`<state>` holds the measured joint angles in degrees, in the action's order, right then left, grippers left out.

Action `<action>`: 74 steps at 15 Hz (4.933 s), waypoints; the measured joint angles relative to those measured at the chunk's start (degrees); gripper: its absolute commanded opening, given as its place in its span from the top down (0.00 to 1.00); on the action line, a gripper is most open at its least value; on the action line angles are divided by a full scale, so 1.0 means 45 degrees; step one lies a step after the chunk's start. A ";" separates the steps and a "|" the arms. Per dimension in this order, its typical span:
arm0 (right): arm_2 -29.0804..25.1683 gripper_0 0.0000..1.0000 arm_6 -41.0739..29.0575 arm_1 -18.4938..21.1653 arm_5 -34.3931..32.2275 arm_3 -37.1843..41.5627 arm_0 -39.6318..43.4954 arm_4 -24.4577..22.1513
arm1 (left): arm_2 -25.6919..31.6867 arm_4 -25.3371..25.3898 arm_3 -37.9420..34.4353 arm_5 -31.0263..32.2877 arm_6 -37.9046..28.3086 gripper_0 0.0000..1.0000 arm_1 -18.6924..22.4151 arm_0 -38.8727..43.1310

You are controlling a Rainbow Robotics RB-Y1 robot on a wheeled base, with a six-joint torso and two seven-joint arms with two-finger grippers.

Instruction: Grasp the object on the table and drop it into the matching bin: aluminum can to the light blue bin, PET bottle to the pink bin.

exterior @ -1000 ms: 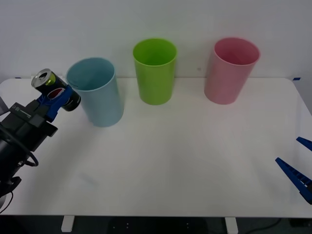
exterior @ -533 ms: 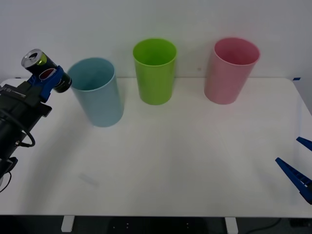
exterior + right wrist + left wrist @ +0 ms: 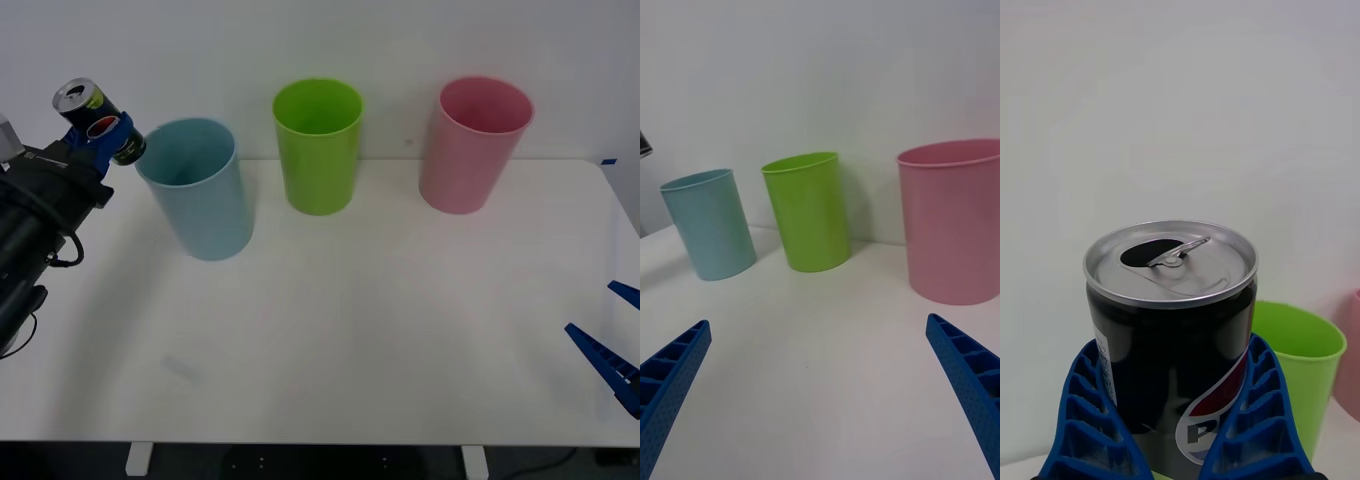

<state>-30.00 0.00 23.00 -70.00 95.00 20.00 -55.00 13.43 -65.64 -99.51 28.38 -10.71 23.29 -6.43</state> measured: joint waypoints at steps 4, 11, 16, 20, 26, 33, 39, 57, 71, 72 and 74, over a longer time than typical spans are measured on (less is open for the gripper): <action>0.0000 0.00 -0.0001 0.0000 0.0000 0.0000 0.0000 0.0000 | -0.0395 -0.1016 0.1359 0.0025 0.0056 0.99 0.0019 -0.1227; 0.0000 0.00 0.0000 0.0000 0.0000 0.0000 0.0000 0.0000 | -0.0917 -0.1776 0.3440 0.0018 0.0037 0.99 0.0023 -0.3077; 0.0000 0.00 0.0000 0.0000 0.0000 0.0000 0.0000 0.0000 | -0.1268 -0.2018 0.3754 -0.0107 -0.0012 0.99 0.0021 -0.3515; 0.0000 0.00 -0.0001 0.0000 0.0000 0.0000 0.0000 0.0000 | -0.1388 -0.2049 0.3755 -0.0174 0.0019 0.81 0.0021 -0.3533; 0.0000 0.00 0.0000 0.0000 0.0000 0.0000 0.0000 0.0000 | -0.1388 -0.1873 0.3755 -0.0182 0.0250 0.00 0.0020 -0.3524; 0.0000 0.00 0.0000 0.0000 0.0000 0.0000 -0.0001 0.0000 | -0.1385 -0.1117 0.3753 -0.0037 0.0507 0.00 0.0092 -0.3457; 0.0000 0.00 0.0001 0.0000 0.0000 0.0000 -0.0001 0.0000 | -0.1385 0.0434 0.3344 0.0343 0.0853 0.00 0.0709 -0.2767; 0.0001 0.00 -0.0001 0.0000 0.0000 -0.0001 -0.0001 0.0000 | 0.1338 0.2292 0.0705 0.4834 0.1543 0.00 0.3067 0.2947; 0.0001 0.00 0.0000 0.0000 0.0000 -0.0001 -0.0001 0.0000 | 0.2777 0.2712 -0.1247 0.5458 0.2406 0.00 0.3044 0.7363; 0.0001 0.00 -0.0001 0.0000 0.0000 -0.0001 -0.0001 0.0000 | 0.2777 0.2774 -0.1252 0.5469 0.2447 0.00 0.3041 0.7447; 0.0001 0.00 0.0000 0.0000 0.0000 -0.0001 -0.0001 0.0000 | 0.2777 0.2853 -0.1263 0.5495 0.2476 0.00 0.3044 0.7508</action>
<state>-30.00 0.00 23.00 -70.00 95.00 20.00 -55.00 25.93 -52.81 -105.20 53.11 0.43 36.99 27.36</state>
